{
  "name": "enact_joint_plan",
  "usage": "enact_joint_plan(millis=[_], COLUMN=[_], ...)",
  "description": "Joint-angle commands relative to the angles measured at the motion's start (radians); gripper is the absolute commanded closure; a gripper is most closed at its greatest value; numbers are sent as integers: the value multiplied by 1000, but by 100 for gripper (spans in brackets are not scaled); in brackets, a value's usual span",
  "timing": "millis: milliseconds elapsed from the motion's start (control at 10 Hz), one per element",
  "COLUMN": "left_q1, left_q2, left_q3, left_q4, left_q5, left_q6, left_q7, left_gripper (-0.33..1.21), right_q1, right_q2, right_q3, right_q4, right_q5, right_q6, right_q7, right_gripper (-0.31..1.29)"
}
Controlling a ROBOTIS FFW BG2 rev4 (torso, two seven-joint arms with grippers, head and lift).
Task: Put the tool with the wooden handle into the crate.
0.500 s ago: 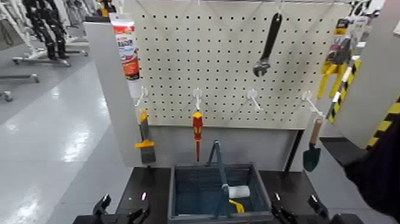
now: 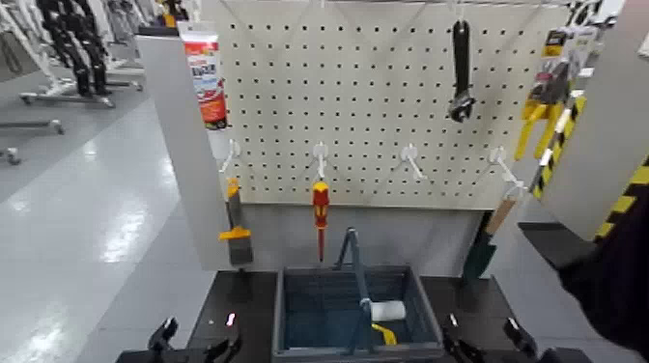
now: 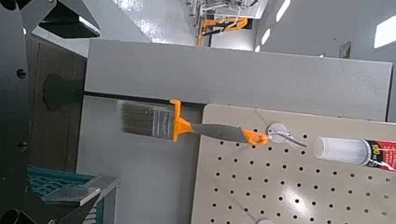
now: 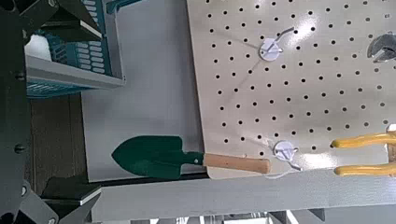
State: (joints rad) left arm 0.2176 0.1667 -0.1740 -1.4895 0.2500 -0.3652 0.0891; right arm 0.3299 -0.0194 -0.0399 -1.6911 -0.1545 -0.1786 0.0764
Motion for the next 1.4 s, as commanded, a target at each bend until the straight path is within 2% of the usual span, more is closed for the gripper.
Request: enact_joint_plan(millis=[100, 400, 500, 700, 1000, 1200, 1400], left_q1=[0, 0, -1, -4, -11, -15, -20], left_q2=[0, -1, -1, -1, -4, -6, -7], left_q3=[-1, -2, -4, -7, -7, -10, -9], left_q4=[1, 3, 5, 6, 11, 12, 15], left_q5=[9, 15, 17, 22, 23, 23, 23], left_q6=[0, 0, 0, 0, 5, 6, 8], left_q7=[-3, -5, -5, -6, -14, -17, -22], left_gripper=[11, 11, 11, 11, 11, 11, 11], right_q1=[1, -19, -38, -83, -170, -215, -264], right_q2=[9, 6, -5, -39, -137, -189, -237], right_q3=[-89, -229, -264, -305, -317, -321, -307], right_q4=[-33, -78, -90, -90, -48, -16, 22], right_q5=[13, 58, 70, 76, 87, 84, 79], right_q6=[50, 160, 205, 268, 332, 353, 375], right_q7=[115, 301, 353, 433, 513, 542, 574], right_gripper=[15, 15, 15, 15, 15, 15, 15])
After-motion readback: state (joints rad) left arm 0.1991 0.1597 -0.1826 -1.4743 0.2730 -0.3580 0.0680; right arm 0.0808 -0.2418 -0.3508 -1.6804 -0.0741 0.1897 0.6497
